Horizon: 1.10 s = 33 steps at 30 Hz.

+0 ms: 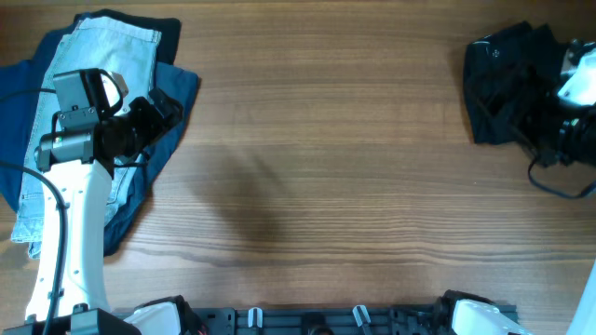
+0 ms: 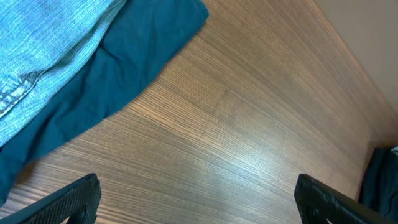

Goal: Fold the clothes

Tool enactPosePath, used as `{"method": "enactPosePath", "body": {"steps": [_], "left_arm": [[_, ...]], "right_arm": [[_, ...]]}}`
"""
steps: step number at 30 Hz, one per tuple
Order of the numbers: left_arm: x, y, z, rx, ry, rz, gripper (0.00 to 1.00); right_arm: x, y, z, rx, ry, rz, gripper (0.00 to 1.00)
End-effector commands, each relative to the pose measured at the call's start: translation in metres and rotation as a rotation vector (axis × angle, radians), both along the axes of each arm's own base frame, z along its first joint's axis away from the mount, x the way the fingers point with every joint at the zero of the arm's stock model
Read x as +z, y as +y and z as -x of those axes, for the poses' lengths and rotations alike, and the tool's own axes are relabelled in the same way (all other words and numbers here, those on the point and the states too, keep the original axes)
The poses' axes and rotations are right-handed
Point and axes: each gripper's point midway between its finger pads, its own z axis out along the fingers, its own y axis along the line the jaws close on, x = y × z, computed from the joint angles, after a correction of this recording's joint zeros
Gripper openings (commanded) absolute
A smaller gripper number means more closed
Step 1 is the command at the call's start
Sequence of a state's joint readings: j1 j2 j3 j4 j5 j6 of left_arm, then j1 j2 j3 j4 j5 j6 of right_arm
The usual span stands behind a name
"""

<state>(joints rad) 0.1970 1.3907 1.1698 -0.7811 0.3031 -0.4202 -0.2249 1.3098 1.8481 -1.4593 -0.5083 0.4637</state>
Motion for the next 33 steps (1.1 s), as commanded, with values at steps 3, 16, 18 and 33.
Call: {"method": "enactPosePath", "body": {"steps": [3,16,18,33], "left_arm": [[-0.005,0.000,0.000,-0.016,0.008,-0.017,1.00],[-0.005,0.000,0.000,-0.016,0.008,-0.017,1.00],[-0.005,0.000,0.000,-0.016,0.008,-0.017,1.00],[-0.005,0.000,0.000,-0.016,0.008,-0.017,1.00]], "right_arm": [[-0.012,0.008,0.014,0.049,0.072,-0.016,1.00],[0.006,-0.002,-0.013,0.147,-0.125,0.144,1.00],[0.036,0.017,-0.028,0.405,-0.402,0.265,1.00],[0.119,0.114,0.070,1.356,-1.760,0.971,1.00]]}}
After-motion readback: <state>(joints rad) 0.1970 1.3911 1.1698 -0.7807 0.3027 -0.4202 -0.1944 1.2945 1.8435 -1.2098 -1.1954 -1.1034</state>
